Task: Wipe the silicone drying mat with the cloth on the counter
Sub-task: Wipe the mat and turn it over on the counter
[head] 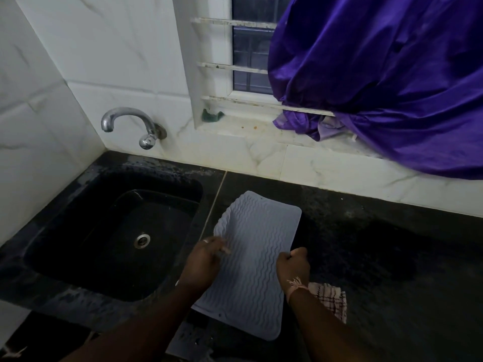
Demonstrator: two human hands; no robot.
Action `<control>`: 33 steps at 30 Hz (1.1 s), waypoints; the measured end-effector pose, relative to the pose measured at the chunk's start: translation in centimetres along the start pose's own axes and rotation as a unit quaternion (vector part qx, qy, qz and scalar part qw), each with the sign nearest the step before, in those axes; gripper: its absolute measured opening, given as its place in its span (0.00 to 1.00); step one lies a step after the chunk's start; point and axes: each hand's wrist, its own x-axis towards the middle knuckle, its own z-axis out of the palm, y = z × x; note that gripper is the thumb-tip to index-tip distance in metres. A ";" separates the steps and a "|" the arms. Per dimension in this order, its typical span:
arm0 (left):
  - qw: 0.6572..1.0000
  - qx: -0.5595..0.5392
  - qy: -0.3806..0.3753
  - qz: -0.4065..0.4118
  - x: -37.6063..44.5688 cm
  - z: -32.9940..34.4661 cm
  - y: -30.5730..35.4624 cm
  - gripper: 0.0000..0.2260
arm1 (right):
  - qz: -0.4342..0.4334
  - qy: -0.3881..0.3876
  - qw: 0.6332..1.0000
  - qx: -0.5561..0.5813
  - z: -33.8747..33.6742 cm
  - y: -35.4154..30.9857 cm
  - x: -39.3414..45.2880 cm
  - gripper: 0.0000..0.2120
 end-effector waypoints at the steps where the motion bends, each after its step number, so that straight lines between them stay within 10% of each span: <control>1: 1.000 -0.005 -0.013 0.007 0.2 0.1 0.3 0.19 | -0.001 0.001 1.000 -0.003 0.1 0.0 0.1 0.06; 9: 0.973 -0.062 -0.070 -0.212 2.8 1.3 1.1 0.16 | 0.005 0.000 1.000 -0.007 0.6 0.0 0.4 0.08; 18: 0.977 0.065 -0.201 -0.008 2.4 2.4 0.5 0.26 | 0.007 -0.004 1.000 -0.016 1.0 0.1 0.9 0.09; 25: 0.982 -0.017 0.003 -0.189 2.6 1.3 -0.8 0.24 | 0.022 -0.001 1.000 -0.008 0.8 0.0 1.0 0.08; 30: 0.866 -0.110 0.097 -0.479 2.9 -0.8 -3.3 0.31 | -0.001 -0.016 0.999 -0.028 0.2 -0.4 1.6 0.04; 33: 0.873 -0.085 0.096 -0.470 2.2 -1.1 -4.2 0.25 | -0.026 -0.013 0.999 -0.030 0.2 -0.8 1.3 0.02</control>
